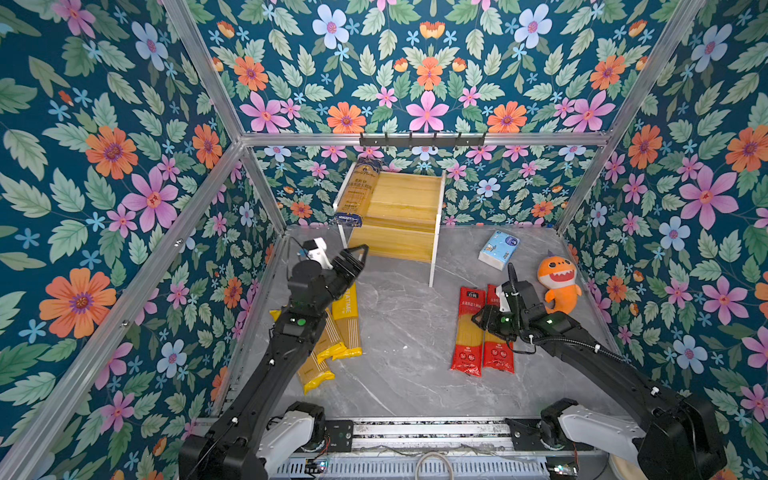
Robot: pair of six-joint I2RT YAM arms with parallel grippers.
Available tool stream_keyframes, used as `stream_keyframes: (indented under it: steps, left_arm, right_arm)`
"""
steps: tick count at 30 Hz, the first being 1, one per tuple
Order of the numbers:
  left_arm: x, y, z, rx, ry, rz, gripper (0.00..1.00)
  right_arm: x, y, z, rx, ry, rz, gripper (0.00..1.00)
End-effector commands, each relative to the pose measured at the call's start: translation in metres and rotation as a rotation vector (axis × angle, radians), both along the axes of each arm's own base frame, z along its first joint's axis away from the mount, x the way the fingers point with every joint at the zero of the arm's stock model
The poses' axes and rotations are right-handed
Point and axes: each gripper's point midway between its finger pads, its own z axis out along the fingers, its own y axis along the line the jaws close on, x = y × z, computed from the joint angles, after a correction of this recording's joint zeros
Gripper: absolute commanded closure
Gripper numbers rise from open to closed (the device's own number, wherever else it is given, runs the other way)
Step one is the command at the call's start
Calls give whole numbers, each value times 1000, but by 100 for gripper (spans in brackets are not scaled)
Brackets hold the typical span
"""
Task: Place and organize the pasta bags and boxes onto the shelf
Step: 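Withdraw both grippers from the shelf and lower toward the red spaghetti bags, then grasp the nearer red spaghetti bag with the left gripper while the right grasps too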
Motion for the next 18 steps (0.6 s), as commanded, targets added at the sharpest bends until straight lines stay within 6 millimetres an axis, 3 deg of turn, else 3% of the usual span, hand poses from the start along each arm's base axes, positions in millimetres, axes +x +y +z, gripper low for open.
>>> stream_keyframes:
  steps: [1,7,12,16,18]
  left_arm:
    - [-19,-17,-63,246,54,-16,25]
    - [-50,-99,-118,370,22,-205,25]
    - [-65,-164,-166,457,22,-385,26]
    - [-72,-200,-199,480,56,-499,27]
    - [-75,-211,-213,465,83,-534,29]
  right_arm:
    - [-7,-1,-17,-8,45,23,44]
    - [23,3,-40,54,73,6,44]
    - [34,-10,-61,-14,93,-57,42]
    - [41,1,-68,25,109,-63,41]
    - [38,17,-69,41,115,-26,41]
